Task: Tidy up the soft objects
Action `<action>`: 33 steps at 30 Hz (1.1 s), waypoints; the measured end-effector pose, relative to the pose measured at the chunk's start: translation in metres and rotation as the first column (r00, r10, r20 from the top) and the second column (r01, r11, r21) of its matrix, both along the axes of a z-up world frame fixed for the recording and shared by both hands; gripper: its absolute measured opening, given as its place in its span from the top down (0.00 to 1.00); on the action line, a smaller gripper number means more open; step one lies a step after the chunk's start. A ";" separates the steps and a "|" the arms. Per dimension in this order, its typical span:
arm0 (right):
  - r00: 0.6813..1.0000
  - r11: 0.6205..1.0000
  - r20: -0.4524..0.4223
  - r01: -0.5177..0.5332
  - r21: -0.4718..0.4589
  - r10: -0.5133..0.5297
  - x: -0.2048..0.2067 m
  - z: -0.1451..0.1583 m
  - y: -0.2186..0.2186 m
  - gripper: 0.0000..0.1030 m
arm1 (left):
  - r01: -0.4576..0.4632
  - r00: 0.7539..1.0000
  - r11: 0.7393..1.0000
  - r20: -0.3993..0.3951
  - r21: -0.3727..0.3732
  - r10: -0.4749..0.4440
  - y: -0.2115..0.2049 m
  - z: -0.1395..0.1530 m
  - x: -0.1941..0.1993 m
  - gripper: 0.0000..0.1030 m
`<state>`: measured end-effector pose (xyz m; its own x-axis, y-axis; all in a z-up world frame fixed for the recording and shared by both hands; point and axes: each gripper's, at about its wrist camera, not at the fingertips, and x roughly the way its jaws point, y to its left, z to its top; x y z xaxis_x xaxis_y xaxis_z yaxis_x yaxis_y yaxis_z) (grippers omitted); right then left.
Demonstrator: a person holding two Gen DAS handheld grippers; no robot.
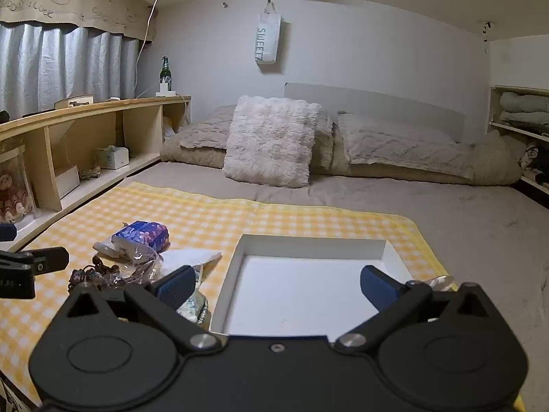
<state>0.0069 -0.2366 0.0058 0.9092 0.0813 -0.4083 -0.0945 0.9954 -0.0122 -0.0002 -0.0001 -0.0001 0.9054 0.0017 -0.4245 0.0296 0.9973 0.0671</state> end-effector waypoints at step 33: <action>1.000 1.000 -0.001 -0.004 -0.005 0.004 0.000 0.000 0.000 0.00 | -0.005 1.000 1.000 -0.003 0.000 0.005 0.000 0.000 0.000 0.00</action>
<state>0.0067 -0.2363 0.0058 0.9087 0.0828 -0.4093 -0.0983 0.9950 -0.0168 -0.0002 -0.0002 0.0000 0.9040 0.0066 -0.4275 0.0244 0.9975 0.0669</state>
